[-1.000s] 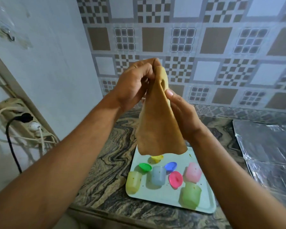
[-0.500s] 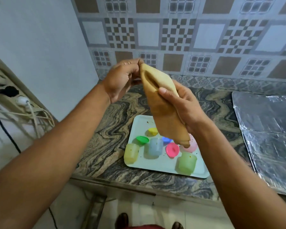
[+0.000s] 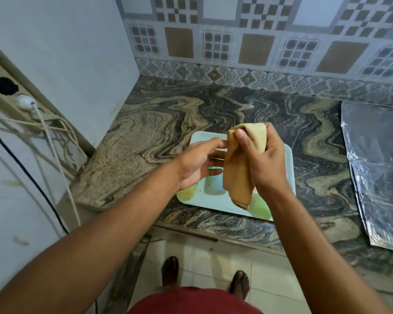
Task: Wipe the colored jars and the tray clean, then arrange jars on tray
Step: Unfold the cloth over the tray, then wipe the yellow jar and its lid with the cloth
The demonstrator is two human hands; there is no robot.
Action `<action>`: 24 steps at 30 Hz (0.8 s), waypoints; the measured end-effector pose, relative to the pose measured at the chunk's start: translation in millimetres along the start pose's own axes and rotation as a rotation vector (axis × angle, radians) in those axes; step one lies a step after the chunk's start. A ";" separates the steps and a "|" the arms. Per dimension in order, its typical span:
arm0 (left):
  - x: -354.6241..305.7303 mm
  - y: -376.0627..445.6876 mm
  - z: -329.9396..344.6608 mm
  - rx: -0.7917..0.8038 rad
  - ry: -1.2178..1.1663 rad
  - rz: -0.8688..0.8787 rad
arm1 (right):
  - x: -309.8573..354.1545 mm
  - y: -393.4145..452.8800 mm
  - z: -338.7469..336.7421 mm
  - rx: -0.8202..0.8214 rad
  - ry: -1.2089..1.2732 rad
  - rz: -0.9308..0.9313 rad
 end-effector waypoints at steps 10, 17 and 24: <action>58.5 16.8 -112.5 -0.215 1.190 0.317 | -49.7 -4.6 -35.3 -0.182 0.091 0.347; 93.6 32.2 -117.1 -0.191 1.299 0.339 | -56.6 -16.0 -35.1 -0.165 0.164 0.501; 57.6 14.5 -108.5 -0.278 1.042 0.545 | -47.3 -23.9 -28.6 -0.115 0.341 0.566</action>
Point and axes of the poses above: each hand's wrist, its own y-axis towards the middle knuckle, its own z-axis out of the palm, x = y × z, the point moved 8 cm from there along y, towards the middle knuckle, and after that the axes turned 9 degrees about -x, right-handed, at the moved point
